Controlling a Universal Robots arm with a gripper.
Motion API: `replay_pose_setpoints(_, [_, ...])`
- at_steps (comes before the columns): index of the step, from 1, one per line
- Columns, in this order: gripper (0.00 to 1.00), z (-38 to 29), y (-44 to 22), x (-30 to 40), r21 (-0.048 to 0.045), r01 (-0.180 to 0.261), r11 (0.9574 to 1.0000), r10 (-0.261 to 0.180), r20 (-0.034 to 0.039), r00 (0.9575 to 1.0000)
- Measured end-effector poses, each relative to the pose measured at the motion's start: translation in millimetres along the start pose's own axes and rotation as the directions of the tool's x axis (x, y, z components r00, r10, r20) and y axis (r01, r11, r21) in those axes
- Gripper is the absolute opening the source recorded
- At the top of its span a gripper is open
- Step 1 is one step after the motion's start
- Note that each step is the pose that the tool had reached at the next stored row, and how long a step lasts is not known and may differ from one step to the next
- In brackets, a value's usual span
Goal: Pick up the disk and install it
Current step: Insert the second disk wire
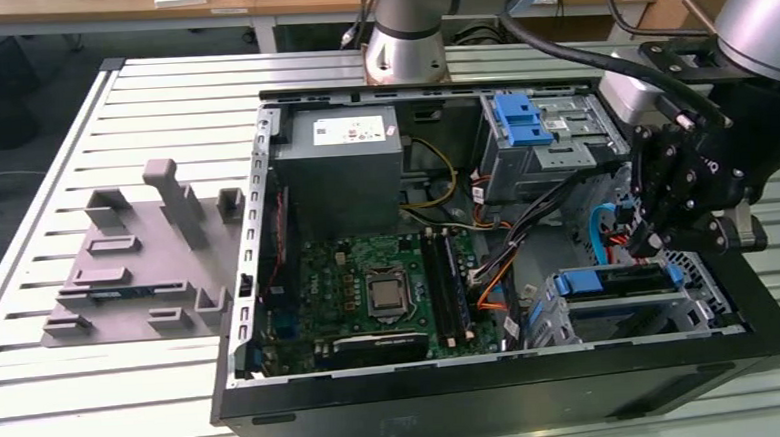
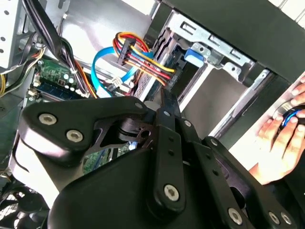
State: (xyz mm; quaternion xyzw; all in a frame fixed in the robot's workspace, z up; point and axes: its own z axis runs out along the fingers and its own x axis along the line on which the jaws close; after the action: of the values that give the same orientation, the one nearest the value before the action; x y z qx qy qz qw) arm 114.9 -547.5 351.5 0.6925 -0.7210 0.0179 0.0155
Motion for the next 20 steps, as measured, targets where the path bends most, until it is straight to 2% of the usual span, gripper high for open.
replay_pose_setpoints(6, [0.11,-0.2,7.8,0.4,0.0004,0.000,1.0000,0.000,-0.0002,1.0000])
replay_pose_setpoints(12, [0.11,-7.6,9.8,0.8,0.0005,0.000,1.0000,0.000,-0.0002,1.0000])
replay_pose_setpoints(18, [0.11,-8.3,17.4,1.1,0.0006,0.000,1.0000,0.000,0.0016,1.0000])
replay_pose_setpoints(20, [0.11,-10.7,19.4,1.3,0.0007,0.000,1.0000,0.000,0.0023,1.0000])
